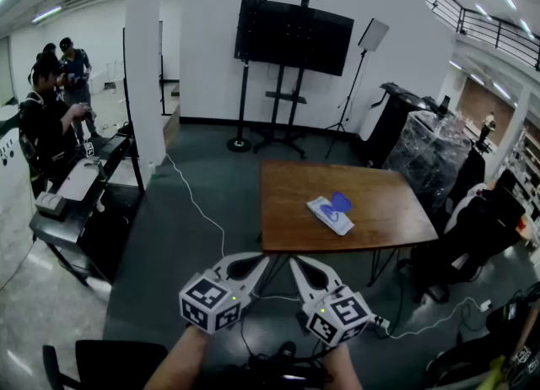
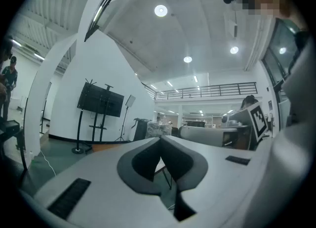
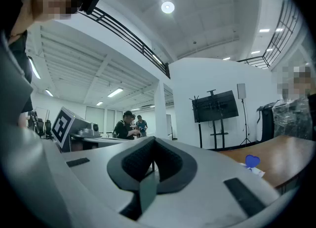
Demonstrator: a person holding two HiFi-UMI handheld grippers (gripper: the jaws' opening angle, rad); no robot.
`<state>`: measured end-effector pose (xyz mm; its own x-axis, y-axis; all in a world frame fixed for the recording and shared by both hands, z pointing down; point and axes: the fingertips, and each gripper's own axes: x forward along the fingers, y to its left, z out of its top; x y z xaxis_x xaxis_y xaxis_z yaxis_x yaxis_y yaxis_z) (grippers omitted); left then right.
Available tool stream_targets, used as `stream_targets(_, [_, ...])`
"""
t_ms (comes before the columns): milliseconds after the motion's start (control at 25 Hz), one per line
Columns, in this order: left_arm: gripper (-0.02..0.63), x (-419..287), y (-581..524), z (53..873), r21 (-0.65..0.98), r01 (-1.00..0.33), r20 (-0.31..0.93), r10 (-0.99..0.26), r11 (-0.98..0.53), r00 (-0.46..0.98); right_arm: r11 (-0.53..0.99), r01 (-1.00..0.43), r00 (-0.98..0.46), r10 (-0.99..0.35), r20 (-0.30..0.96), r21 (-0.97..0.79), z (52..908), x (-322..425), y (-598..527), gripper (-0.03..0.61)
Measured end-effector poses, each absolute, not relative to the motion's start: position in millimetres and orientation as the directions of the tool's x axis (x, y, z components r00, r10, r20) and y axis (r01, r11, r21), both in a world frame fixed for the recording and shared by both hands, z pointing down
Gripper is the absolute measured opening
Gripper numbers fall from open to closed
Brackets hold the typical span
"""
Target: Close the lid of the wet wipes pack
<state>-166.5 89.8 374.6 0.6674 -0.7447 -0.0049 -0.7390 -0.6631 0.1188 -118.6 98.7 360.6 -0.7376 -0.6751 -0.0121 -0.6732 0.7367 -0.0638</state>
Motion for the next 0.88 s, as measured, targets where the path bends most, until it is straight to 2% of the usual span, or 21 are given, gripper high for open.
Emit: stream_targets(880, [0.008, -131.5, 68.1, 392.2, 0.134, -0.708, 0.059, -0.708, -0.693, 0.704, 0.677, -0.722, -0.683, -0.730, -0.006, -0.139, 375.0, -74.6, 77.2, 0.008])
